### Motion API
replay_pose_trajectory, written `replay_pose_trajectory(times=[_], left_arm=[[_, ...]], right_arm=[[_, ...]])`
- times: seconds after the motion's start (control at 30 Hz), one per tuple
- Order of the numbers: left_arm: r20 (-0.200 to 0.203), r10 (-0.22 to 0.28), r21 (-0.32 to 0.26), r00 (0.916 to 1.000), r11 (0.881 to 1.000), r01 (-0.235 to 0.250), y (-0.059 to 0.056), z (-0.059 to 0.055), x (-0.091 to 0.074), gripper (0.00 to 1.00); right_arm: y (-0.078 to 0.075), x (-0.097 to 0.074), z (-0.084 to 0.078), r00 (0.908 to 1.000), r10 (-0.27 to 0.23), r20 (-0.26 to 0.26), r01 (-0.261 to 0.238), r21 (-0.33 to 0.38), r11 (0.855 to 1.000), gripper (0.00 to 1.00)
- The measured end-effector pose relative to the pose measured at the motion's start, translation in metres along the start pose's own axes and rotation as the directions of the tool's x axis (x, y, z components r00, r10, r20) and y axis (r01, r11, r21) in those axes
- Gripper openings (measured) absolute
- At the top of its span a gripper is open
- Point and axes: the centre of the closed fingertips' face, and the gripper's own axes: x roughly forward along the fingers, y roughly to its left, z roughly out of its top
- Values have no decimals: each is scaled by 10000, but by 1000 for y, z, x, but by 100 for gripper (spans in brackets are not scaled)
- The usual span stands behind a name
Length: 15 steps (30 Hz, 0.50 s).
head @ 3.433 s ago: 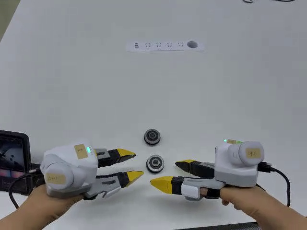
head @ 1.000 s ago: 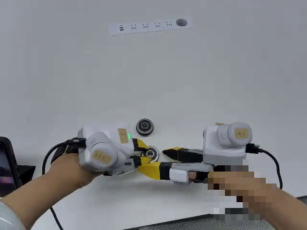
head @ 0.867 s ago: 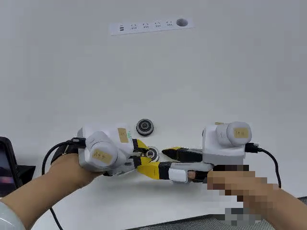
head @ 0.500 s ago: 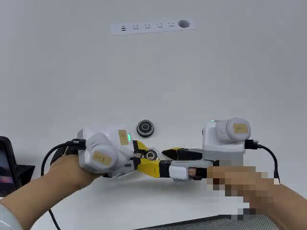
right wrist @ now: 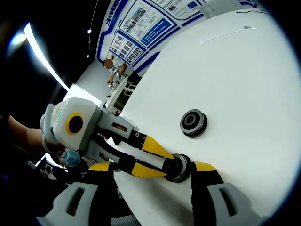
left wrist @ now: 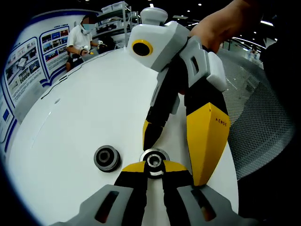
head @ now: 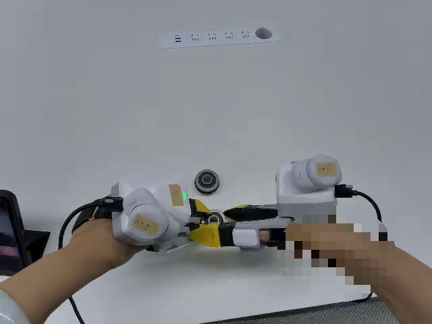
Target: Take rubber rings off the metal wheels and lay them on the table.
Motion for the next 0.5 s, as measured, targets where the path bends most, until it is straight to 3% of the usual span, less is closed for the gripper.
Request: replay_pose_trajectory(times=[0.5], left_arm=[[31,9,-83,10000,10000,-9,0,0,0,11]], right_arm=[[2,0,-2,9990,255,-366,-255,-14,9997,69]])
